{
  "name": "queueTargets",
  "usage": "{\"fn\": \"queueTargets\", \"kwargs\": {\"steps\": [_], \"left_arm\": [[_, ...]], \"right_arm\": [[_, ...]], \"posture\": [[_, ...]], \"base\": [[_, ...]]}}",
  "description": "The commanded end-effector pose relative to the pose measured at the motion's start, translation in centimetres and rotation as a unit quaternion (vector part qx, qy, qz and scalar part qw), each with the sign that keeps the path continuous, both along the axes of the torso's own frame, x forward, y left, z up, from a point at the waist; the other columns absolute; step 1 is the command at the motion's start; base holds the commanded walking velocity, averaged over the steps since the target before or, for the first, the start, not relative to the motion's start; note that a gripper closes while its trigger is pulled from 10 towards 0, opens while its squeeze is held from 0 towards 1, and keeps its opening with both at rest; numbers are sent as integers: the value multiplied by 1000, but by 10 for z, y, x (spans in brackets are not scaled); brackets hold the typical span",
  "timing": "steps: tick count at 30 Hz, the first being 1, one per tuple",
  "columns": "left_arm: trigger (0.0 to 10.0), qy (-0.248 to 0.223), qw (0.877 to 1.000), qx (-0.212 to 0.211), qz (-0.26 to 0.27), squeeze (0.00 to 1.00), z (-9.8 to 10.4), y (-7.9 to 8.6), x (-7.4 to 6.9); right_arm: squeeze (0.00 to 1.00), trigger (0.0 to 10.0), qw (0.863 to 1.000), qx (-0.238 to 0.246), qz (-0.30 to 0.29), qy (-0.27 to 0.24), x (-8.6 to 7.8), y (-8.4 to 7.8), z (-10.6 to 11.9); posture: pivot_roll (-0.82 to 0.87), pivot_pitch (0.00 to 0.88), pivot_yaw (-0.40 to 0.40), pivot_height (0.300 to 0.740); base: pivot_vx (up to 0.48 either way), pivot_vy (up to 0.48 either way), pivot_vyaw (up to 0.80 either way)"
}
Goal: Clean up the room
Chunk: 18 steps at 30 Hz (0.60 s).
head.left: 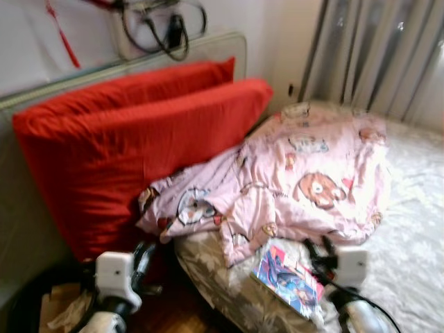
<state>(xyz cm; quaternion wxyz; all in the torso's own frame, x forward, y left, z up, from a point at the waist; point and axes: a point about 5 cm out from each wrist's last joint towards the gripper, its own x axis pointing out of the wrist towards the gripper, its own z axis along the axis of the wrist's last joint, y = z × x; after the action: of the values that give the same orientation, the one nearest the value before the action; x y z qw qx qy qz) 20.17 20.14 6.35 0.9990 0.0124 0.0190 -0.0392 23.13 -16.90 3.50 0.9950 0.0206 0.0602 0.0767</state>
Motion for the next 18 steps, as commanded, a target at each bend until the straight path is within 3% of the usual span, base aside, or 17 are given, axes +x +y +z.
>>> {"fn": "queueTargets", "kwargs": {"steps": [1, 18], "left_arm": [[10000, -2, 1000, -12, -9, 0, 2, -7, 3], [10000, -7, 1000, -13, -7, 0, 4, -10, 1]], "right_arm": [[0, 10000, 1000, -9, -18, 7, -5, -13, -2], [0, 10000, 999, -15, -38, 0, -2, -18, 0]], "posture": [[86, 0, 5, 740], [83, 0, 5, 740]], "base": [[0, 0, 0], [0, 0, 0]]}}
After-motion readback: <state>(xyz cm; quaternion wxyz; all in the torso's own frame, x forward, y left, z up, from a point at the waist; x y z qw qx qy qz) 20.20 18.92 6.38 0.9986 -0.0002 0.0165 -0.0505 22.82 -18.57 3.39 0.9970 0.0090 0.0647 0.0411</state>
